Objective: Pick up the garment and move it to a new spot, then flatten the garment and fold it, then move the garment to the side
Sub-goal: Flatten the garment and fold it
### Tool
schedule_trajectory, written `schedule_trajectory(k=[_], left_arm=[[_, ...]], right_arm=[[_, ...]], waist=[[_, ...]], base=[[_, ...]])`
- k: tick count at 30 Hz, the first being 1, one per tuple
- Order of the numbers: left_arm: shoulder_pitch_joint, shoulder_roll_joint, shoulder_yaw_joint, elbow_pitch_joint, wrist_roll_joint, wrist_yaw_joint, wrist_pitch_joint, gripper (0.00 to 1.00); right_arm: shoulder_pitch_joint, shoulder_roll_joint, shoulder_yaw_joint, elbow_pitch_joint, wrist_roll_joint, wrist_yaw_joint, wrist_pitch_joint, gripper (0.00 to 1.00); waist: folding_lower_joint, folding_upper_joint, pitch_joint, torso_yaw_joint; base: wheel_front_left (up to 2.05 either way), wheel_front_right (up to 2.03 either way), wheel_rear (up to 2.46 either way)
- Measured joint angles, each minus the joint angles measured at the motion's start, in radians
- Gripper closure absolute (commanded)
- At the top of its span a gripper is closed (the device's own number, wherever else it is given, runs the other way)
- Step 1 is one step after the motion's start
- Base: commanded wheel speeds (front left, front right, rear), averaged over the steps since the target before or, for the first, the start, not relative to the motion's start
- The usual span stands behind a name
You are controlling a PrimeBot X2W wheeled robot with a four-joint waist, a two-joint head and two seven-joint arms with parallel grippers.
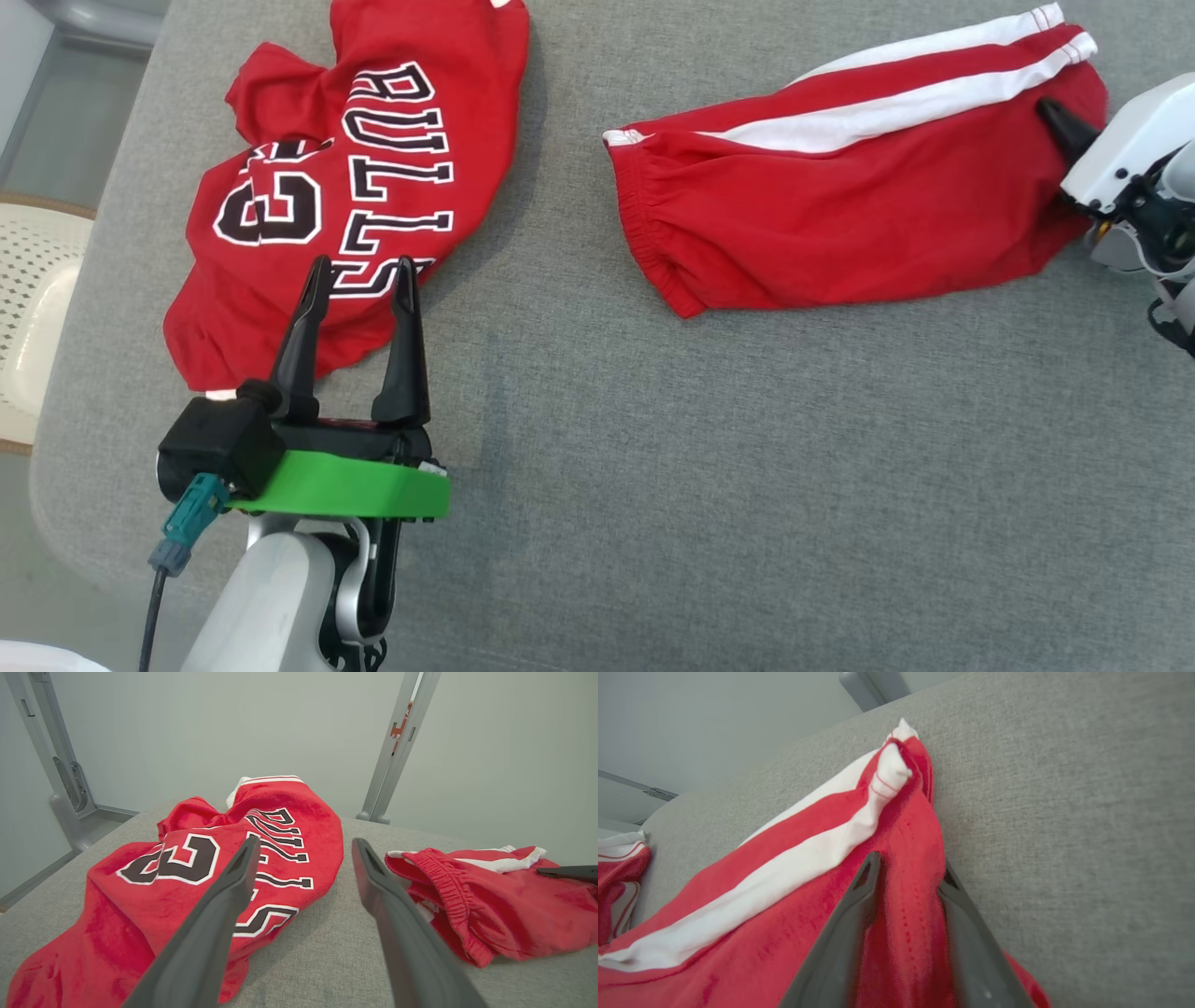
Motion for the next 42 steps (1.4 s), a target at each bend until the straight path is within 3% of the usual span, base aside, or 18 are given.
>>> schedule_trajectory(k=[13, 22, 29, 36, 42], left_arm=[[0.056, -0.043, 0.085, 0.046, 0.083, -0.08, 0.0, 0.0], [0.116, -0.046, 0.107, 0.076, 0.092, -0.098, 0.0, 0.0], [0.156, -0.048, 0.103, 0.084, 0.092, -0.106, 0.0, 0.0], [0.166, -0.056, 0.089, 0.103, 0.091, -0.11, 0.0, 0.0], [0.175, -0.055, 0.084, 0.114, 0.088, -0.113, 0.003, 0.0]], right_arm=[[0.169, -0.044, -0.097, -0.201, 0.063, 0.0, -0.156, 1.0], [0.342, -0.111, -0.165, -0.296, 0.096, 0.0, -0.235, 1.0], [0.414, -0.165, -0.211, -0.301, 0.095, 0.0, -0.279, 1.0], [0.415, -0.158, -0.219, -0.342, 0.052, 0.0, -0.291, 1.0], [0.354, -0.088, -0.184, -0.344, 0.0, 0.0, -0.264, 1.0]], waist=[[0.0, 0.0, -0.062, -0.078], [0.0, 0.0, -0.137, -0.167], [0.0, 0.0, -0.208, -0.22], [0.0, 0.0, -0.271, -0.246], [0.0, 0.0, -0.303, -0.235]], base=[[0.0, 0.0, 0.0], [0.0, 0.0, 0.0], [0.0, 0.0, 0.0], [0.0, 0.0, 0.0], [0.0, 0.0, 0.0]])
